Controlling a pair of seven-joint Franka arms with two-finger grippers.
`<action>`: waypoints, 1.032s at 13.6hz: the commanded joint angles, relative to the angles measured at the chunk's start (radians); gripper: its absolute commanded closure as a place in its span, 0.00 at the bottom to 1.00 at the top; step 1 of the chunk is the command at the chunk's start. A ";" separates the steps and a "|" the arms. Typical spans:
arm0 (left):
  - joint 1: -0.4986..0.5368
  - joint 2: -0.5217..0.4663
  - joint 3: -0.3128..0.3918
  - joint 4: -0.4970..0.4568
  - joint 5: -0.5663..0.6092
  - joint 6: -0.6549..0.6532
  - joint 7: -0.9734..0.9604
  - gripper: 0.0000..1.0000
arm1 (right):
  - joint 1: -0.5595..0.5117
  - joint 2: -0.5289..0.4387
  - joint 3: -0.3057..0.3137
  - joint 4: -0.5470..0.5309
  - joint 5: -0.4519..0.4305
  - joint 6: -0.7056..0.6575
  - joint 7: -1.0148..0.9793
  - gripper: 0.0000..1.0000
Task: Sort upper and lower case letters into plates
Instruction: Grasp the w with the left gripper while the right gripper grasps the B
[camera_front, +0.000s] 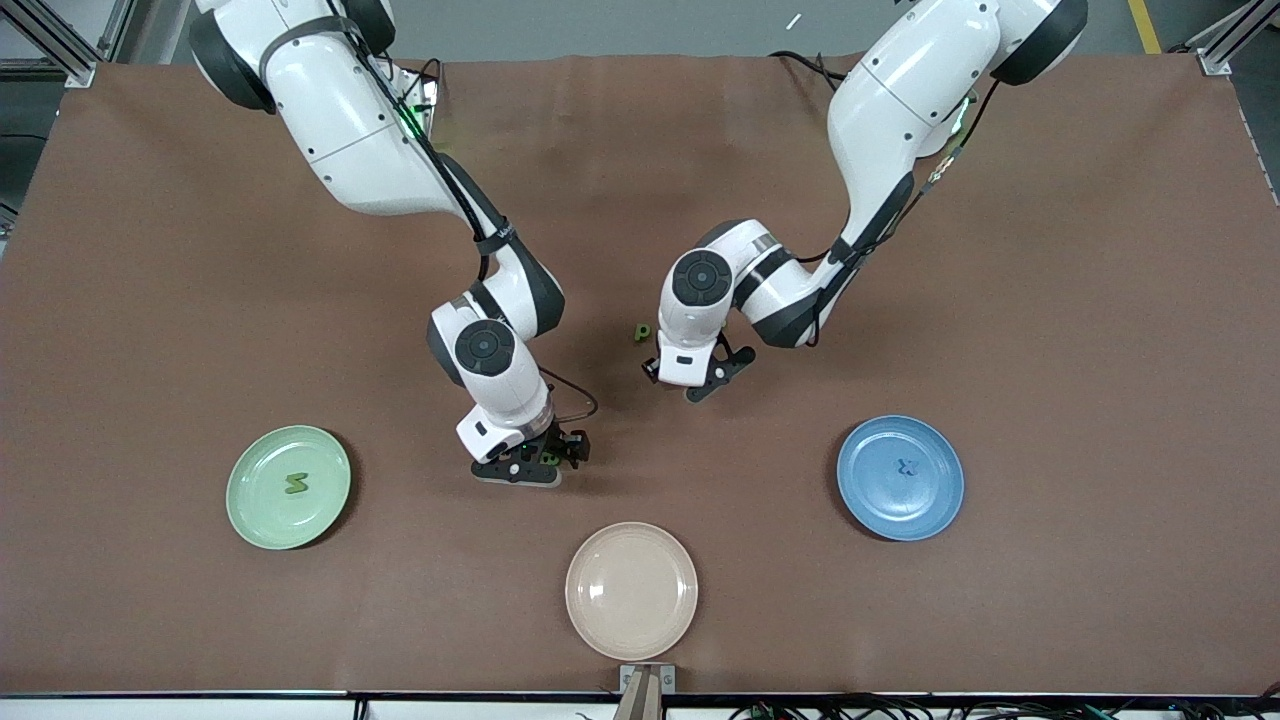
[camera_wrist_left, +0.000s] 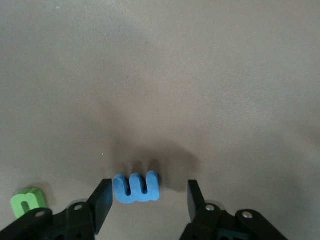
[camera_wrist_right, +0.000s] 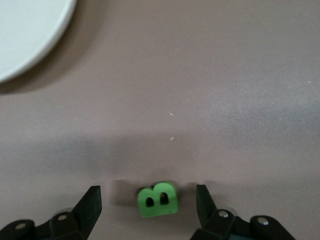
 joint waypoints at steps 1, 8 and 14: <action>0.000 0.011 -0.001 -0.010 0.025 0.022 -0.019 0.37 | 0.004 -0.009 -0.006 -0.037 -0.026 0.014 -0.008 0.15; 0.001 0.022 0.000 -0.006 0.023 0.019 -0.019 0.83 | 0.009 -0.009 -0.004 -0.037 -0.025 0.013 0.003 0.68; 0.053 -0.028 0.019 0.052 0.023 -0.068 -0.013 1.00 | -0.065 -0.039 -0.015 0.007 -0.043 -0.112 -0.098 0.96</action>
